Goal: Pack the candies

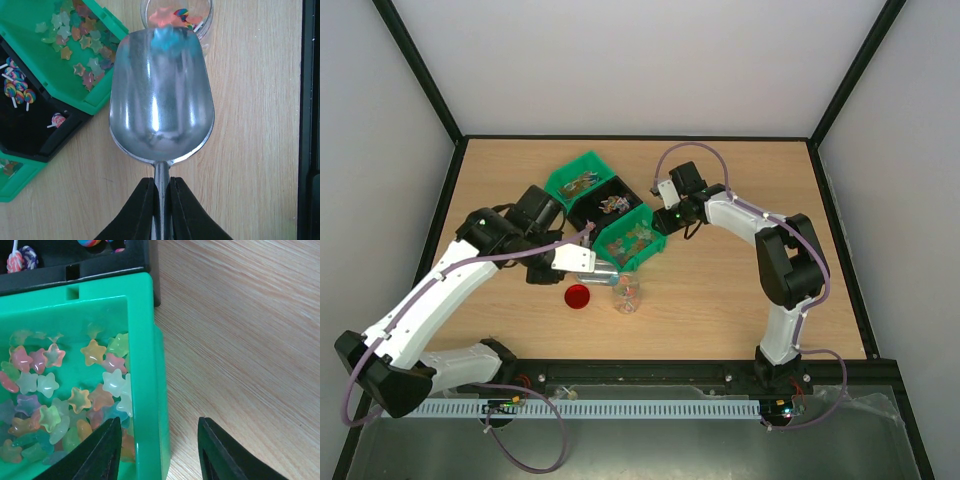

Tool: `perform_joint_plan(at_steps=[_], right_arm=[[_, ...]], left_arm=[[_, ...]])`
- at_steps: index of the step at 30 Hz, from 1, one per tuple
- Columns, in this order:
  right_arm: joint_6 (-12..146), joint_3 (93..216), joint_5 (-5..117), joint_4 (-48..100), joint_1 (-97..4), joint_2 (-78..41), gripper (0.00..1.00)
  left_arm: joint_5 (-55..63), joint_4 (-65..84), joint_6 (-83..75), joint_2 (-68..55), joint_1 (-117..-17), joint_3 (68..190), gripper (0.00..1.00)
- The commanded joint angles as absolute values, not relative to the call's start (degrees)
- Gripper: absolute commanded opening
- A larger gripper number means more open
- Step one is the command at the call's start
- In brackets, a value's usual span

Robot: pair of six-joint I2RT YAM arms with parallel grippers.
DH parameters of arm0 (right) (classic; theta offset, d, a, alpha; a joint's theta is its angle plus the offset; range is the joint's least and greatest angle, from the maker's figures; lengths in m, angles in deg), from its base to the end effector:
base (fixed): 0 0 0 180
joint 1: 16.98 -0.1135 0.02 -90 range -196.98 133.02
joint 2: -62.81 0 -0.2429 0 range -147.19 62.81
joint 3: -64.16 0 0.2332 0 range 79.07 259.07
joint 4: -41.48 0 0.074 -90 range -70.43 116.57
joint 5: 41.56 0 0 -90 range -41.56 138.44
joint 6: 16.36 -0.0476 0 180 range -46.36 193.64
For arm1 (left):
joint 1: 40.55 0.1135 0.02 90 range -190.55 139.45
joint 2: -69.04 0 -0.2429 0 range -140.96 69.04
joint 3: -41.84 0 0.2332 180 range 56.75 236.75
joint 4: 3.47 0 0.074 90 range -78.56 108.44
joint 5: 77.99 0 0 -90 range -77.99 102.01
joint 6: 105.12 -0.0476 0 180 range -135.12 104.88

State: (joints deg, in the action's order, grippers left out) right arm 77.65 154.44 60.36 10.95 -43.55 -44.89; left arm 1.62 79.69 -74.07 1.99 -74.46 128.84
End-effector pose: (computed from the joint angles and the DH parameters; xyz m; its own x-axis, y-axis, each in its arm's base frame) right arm 0.3508 0.1864 0.1856 -0.6233 -0.3882 -0.6789 -0.6064 0.7880 0.1062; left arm 0.1603 -0.1181 0.3089 0.1458 0.9174 -0.3704 0.9525 -0.0290 0.3031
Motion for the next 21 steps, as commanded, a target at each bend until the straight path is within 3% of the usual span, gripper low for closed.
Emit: perform_joint_plan(at_steps=[1, 16, 21], right_arm=[[77.6, 155.46, 60.71, 8.55, -43.26, -42.97, 0.47], [77.48, 155.36, 60.33, 8.97, -43.28, -41.11, 0.7], [77.63, 155.03, 60.22, 9.01, -43.26, -40.85, 0.71]], left_arm=[[3.08, 80.93, -73.13, 1.81, -75.08, 131.56, 0.02], [3.95, 79.96, -71.02, 1.96, -74.0, 134.34, 0.02], [5.02, 77.76, -69.07, -1.32, -68.73, 135.36, 0.02]])
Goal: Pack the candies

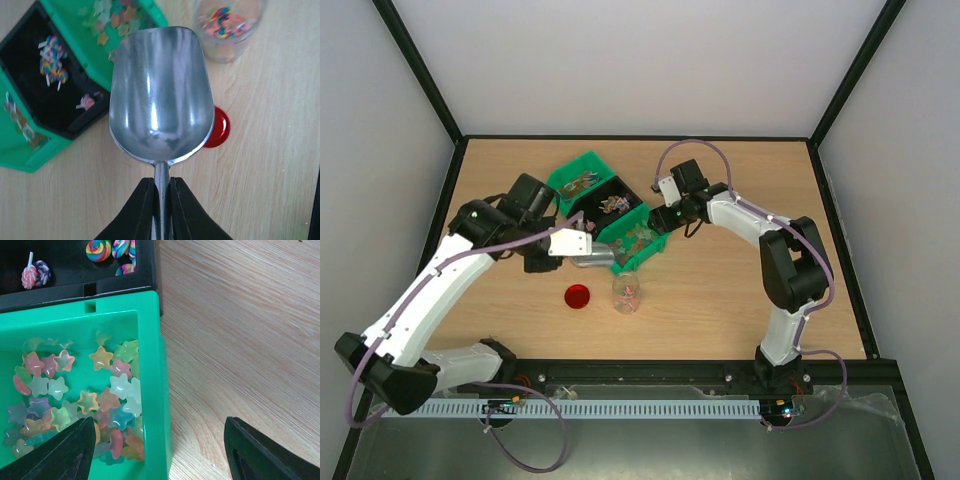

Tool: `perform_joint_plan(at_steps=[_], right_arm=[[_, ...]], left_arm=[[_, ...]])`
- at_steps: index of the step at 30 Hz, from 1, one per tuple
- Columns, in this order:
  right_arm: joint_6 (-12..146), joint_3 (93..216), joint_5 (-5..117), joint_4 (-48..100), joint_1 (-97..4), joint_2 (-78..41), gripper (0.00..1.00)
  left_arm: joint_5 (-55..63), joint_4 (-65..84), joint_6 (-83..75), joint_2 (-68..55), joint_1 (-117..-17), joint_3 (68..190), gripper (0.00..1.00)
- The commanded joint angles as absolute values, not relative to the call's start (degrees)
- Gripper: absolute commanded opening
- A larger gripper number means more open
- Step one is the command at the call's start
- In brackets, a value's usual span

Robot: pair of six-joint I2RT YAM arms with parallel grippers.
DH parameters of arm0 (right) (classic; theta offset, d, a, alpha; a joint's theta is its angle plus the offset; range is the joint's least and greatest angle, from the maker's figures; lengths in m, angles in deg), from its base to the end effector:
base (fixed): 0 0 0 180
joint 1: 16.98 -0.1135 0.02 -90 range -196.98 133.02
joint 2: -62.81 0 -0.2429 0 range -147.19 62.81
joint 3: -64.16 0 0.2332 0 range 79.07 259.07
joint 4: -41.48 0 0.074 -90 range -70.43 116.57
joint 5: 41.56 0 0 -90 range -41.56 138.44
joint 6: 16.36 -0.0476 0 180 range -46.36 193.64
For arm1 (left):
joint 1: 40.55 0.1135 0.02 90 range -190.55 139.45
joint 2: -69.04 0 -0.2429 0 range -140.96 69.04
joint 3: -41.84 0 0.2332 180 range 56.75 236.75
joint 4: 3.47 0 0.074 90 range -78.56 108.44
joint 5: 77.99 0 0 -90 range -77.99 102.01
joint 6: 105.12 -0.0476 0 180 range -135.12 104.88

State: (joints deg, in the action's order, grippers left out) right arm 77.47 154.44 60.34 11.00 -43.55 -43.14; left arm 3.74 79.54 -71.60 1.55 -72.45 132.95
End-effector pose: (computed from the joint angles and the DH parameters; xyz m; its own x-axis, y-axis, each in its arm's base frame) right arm 0.3487 0.1854 0.1971 -0.6058 -0.3760 -0.7012 -0.6073 0.7879 0.1021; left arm 0.1682 -0.1127 0.3271 0.0843 0.9193 -0.3844 0.9323 0.0634 0.3561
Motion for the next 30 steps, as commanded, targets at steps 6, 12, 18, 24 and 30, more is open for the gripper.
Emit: perform_joint_plan(at_steps=[6, 12, 18, 24, 30], right_arm=[[77.81, 154.9, 60.35, 9.08, -43.26, -40.88, 0.7], [77.95, 154.94, 60.27, 8.99, -43.26, -41.12, 0.67], [78.11, 154.8, 60.06, 9.08, -43.26, -41.19, 0.65], [78.55, 154.63, 59.88, 9.17, -43.26, -41.38, 0.61], [79.08, 154.5, 60.21, 9.17, -43.26, -41.84, 0.58]], left_arm=[[8.65, 77.68, -65.61, -7.53, -64.84, 138.48, 0.02], [9.55, 77.29, -63.43, -11.38, -64.83, 139.43, 0.02], [14.09, 74.02, -61.07, -16.21, -60.0, 140.97, 0.02], [17.34, 70.49, -61.95, -21.55, -52.65, 144.83, 0.02], [20.09, 69.22, -63.6, -29.23, -50.61, 150.46, 0.02]])
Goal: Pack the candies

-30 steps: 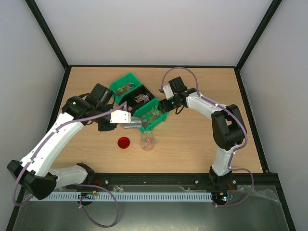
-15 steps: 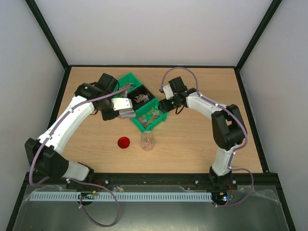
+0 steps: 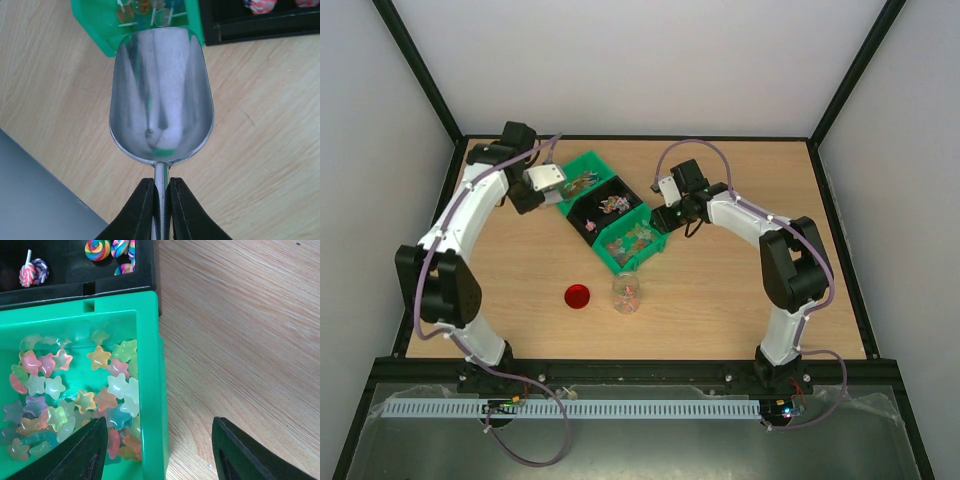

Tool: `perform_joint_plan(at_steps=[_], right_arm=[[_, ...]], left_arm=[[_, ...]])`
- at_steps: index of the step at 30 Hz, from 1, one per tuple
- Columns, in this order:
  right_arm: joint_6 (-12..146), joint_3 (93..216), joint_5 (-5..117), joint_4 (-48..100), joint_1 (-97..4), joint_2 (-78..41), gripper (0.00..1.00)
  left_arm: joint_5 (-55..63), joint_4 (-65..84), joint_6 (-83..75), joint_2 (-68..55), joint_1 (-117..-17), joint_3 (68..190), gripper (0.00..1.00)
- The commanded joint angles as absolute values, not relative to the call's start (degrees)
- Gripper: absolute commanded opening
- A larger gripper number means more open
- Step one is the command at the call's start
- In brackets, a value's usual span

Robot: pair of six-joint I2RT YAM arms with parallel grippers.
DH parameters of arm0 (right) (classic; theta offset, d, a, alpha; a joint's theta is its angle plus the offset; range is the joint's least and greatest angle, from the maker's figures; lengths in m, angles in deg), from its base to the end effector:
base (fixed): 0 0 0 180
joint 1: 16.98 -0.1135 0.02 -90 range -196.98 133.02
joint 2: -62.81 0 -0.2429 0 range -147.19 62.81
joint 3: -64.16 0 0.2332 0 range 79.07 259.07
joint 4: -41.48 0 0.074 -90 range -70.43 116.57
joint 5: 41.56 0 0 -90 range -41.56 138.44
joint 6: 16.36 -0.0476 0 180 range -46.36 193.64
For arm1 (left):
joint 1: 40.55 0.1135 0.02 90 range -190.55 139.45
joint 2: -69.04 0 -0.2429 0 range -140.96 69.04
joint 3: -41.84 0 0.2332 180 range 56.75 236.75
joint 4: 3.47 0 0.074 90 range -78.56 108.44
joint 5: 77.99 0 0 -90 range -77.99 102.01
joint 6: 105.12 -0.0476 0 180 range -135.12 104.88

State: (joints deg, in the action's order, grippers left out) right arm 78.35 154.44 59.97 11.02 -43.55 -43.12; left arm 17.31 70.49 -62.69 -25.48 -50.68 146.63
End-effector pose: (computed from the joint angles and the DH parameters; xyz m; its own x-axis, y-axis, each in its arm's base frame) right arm 0.3489 0.1851 0.1972 -0.5962 -0.3881 -0.7028 -0.6132 0.7851 0.0866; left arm 0.3182 -0.0524 0.2884 -0.4959 0.8352 -0.2379 0.7423 0.5498 0.3830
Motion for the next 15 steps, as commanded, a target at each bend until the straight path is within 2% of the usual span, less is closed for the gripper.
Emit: perform_joint_plan(at_steps=[1, 15], right_arm=[[79.16, 154.51, 60.23, 9.17, -43.26, -41.85, 0.58], [80.91, 153.14, 59.43, 10.63, -43.26, -41.34, 0.52]], left_arm=[[20.28, 69.33, -63.62, -30.65, -50.53, 151.69, 0.02], [22.38, 79.24, -65.48, -51.57, -50.96, 171.49, 0.02]])
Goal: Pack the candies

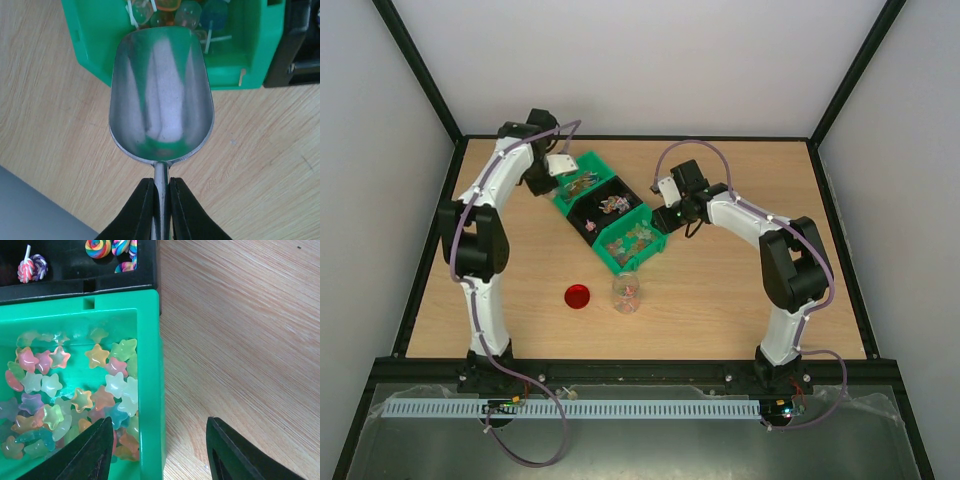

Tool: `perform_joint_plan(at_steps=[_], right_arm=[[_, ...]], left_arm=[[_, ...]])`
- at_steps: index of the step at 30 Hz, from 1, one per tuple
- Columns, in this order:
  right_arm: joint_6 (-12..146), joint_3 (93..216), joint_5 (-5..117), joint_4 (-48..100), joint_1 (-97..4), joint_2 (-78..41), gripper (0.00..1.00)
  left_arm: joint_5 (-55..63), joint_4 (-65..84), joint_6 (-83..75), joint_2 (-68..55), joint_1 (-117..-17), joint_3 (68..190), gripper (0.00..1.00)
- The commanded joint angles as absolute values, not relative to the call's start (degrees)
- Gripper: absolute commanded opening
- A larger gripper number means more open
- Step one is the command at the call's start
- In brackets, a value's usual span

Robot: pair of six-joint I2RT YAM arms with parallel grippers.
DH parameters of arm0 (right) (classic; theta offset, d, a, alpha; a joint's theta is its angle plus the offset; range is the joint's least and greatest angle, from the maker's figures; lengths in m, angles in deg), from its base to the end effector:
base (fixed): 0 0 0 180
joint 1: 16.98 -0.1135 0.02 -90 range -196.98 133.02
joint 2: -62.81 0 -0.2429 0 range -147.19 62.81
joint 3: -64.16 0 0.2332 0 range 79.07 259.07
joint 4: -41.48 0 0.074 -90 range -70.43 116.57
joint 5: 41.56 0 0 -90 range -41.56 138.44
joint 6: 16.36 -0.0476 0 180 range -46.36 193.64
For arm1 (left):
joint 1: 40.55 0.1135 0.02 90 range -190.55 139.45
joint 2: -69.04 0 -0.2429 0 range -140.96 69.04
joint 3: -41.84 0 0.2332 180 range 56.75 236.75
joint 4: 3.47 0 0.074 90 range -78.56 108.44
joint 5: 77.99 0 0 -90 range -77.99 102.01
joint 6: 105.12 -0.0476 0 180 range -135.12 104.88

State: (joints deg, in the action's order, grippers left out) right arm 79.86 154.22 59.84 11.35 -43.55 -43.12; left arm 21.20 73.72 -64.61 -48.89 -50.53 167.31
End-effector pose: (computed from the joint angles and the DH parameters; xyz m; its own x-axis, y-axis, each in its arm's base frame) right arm 0.3489 0.1850 0.1965 -0.5788 -0.4082 -0.7060 -0.6277 0.7757 0.0661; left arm 0.4022 -0.0631 0.2453 -0.5113 0.8520 -0.1120 0.7777 0.5143 0.3617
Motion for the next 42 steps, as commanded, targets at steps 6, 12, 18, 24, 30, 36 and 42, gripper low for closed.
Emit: perform_joint_plan(at_steps=[6, 12, 18, 24, 30, 36, 42], right_arm=[[81.9, 152.91, 59.43, 11.01, -43.26, -41.77, 0.46], [82.8, 152.29, 59.01, 11.65, -43.26, -41.49, 0.41], [83.69, 151.63, 59.29, 12.27, -43.26, -40.95, 0.37], [84.45, 150.79, 59.3, 13.12, -43.26, -40.11, 0.34], [84.36, 150.91, 59.36, 13.01, -43.26, -40.3, 0.33], [84.37, 150.96, 58.53, 13.03, -43.26, -40.19, 0.33], [84.01, 151.13, 57.68, 12.95, -43.26, -40.43, 0.33]], left_arm=[[20.36, 80.44, -65.56, -56.49, -52.01, 173.76, 0.02], [16.16, 79.07, -64.78, -60.41, -52.15, 173.85, 0.02], [8.51, 71.78, -63.63, -60.51, -51.7, 169.16, 0.02], [1.46, 60.92, -61.57, -57.97, -50.85, 160.13, 0.02], [-7.17, 50.61, -58.24, -54.45, -49.24, 152.96, 0.02], [-11.98, 41.77, -55.9, -51.14, -46.87, 145.48, 0.02], [-18.45, 38.06, -55.2, -48.25, -43.66, 141.19, 0.02]])
